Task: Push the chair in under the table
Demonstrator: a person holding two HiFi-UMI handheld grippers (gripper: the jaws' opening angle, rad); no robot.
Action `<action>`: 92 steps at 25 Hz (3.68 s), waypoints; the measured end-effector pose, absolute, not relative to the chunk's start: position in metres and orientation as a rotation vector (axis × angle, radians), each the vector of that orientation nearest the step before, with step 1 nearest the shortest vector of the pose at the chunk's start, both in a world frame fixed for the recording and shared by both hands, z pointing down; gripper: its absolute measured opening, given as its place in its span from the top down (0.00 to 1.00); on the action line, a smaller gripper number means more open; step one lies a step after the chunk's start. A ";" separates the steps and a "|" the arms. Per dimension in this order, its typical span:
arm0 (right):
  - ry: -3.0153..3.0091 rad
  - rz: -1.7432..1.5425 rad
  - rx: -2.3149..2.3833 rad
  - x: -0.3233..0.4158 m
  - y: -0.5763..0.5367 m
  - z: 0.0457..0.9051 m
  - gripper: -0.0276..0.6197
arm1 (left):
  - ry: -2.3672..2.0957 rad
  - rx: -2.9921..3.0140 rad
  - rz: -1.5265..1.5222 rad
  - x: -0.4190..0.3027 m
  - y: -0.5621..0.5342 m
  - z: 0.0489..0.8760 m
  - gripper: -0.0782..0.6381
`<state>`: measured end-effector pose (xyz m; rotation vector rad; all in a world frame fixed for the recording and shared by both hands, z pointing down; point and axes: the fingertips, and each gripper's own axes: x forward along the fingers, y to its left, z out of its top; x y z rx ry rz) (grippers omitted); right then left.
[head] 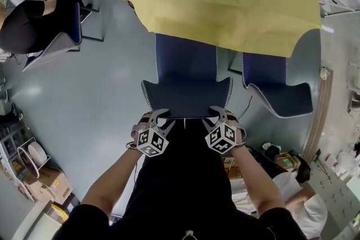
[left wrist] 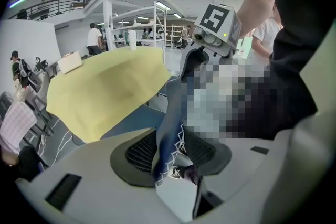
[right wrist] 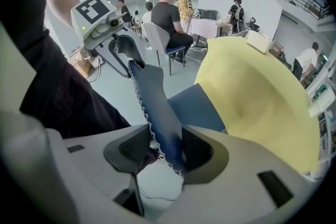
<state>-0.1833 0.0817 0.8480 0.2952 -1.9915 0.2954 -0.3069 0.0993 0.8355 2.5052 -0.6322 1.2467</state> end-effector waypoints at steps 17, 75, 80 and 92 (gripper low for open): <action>-1.997 0.200 0.289 -0.190 0.073 0.845 0.72 | -0.610 2.566 1.340 -0.307 0.091 0.833 0.72; -1.941 0.154 0.412 -0.211 -0.068 0.843 0.73 | -0.651 2.567 1.361 -0.329 -0.052 0.836 0.72; -1.943 0.158 0.417 -0.214 -0.084 0.842 0.73 | -0.652 2.571 1.362 -0.331 -0.068 0.835 0.72; -1.958 0.174 0.410 -0.215 -0.133 0.844 0.73 | -0.662 2.563 1.365 -0.331 -0.120 0.833 0.72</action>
